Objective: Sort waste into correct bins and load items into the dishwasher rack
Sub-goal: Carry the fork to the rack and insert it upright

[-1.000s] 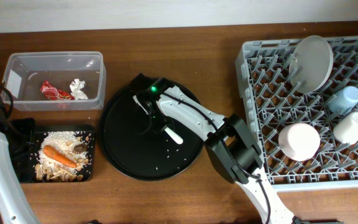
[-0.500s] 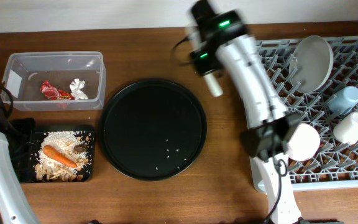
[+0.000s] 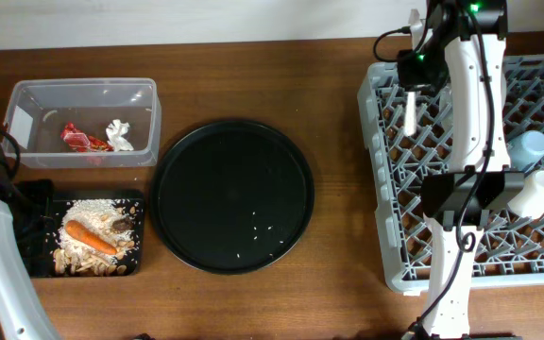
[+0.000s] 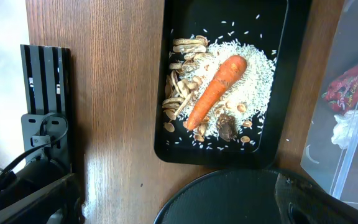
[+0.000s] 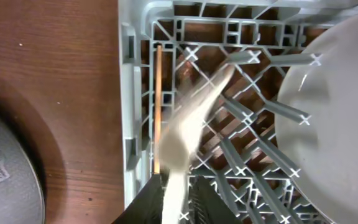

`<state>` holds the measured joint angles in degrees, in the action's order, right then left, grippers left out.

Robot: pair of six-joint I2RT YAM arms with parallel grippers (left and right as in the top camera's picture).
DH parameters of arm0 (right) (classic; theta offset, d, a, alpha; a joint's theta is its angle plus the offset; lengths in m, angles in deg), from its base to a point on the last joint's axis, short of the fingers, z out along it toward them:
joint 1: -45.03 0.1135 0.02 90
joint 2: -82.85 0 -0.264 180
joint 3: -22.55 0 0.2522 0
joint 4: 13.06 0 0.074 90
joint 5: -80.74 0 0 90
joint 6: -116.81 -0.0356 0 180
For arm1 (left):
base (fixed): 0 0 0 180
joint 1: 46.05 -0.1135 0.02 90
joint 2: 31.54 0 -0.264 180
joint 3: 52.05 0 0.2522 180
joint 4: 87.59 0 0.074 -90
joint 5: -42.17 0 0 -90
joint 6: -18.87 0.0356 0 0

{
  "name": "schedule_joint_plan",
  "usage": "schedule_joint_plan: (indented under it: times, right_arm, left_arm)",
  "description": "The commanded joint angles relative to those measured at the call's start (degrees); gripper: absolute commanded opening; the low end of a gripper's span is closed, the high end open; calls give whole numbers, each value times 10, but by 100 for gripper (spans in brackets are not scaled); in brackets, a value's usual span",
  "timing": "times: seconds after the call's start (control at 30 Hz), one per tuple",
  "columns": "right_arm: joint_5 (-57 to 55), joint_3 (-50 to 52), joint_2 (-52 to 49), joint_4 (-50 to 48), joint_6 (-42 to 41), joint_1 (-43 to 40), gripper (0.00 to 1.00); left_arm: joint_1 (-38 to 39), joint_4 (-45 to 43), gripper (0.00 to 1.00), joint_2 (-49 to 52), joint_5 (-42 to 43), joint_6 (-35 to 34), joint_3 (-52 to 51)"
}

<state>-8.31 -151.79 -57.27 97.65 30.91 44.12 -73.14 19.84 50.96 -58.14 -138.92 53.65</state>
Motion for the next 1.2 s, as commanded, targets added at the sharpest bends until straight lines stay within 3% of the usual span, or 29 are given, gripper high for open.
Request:
schedule_joint_plan:
  times: [0.0,0.33,0.57,0.67,0.77,0.8,1.0,1.17]
  right_arm:
    - [7,36,2,1,2,8,23]
    - [10,97,3,0,-1,16,40]
    - [48,100,51,4,-76,46,47]
    - [27,134,107,4,-76,71,62]
    - [-19,210,178,4,-92,88,82]
    - [-21,241,201,4,-93,89,99]
    - [-55,544,373,-45,-136,88,99]
    - [-59,676,466,-101,-184,88,99]
  left_arm:
    - [-2,0,99,-4,-2,-8,-2]
    - [-2,0,99,-4,-2,-7,-2]
    - [-2,0,99,-4,-2,-8,-2]
    - [-2,0,99,-4,-2,-8,-2]
    - [-2,0,99,-4,-2,-8,-2]
    - [-2,0,99,-4,-2,-8,-2]
    - [-2,0,99,-4,-2,-8,-2]
    - [-2,0,99,-4,-2,-8,-2]
